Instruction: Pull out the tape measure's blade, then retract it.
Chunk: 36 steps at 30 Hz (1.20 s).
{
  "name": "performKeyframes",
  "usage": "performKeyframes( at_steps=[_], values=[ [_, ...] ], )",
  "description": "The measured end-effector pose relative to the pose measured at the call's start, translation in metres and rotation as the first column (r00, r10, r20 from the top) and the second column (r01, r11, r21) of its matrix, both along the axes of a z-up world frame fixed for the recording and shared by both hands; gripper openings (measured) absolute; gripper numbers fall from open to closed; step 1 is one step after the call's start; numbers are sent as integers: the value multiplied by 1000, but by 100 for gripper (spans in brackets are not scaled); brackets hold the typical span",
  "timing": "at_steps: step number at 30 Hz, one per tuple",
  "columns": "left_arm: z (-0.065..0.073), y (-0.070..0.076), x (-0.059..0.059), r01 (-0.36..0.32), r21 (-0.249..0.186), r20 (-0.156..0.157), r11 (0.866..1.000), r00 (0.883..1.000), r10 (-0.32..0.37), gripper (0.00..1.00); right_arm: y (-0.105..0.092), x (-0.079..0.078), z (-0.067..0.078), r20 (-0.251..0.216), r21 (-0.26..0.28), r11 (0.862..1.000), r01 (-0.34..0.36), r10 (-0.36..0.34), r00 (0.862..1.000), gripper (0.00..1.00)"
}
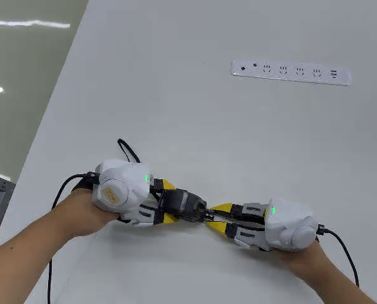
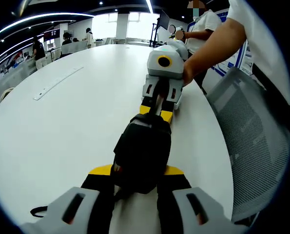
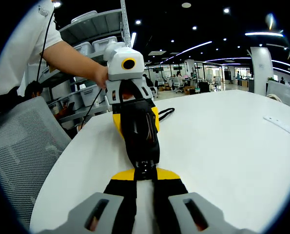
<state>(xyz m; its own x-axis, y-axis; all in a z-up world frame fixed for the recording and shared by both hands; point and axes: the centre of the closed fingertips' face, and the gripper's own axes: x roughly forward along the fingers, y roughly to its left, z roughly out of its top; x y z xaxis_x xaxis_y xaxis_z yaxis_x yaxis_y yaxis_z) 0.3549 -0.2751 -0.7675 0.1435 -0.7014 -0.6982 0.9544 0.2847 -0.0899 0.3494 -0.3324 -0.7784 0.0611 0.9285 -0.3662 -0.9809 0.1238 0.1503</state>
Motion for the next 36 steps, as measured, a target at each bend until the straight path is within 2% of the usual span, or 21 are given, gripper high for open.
performKeyframes(
  at_steps=[36],
  values=[
    [-1, 0, 0, -4, -2, -5, 1000, 1000, 4, 30, -19, 0, 1, -25, 11, 999, 35, -35, 999, 10]
  ],
)
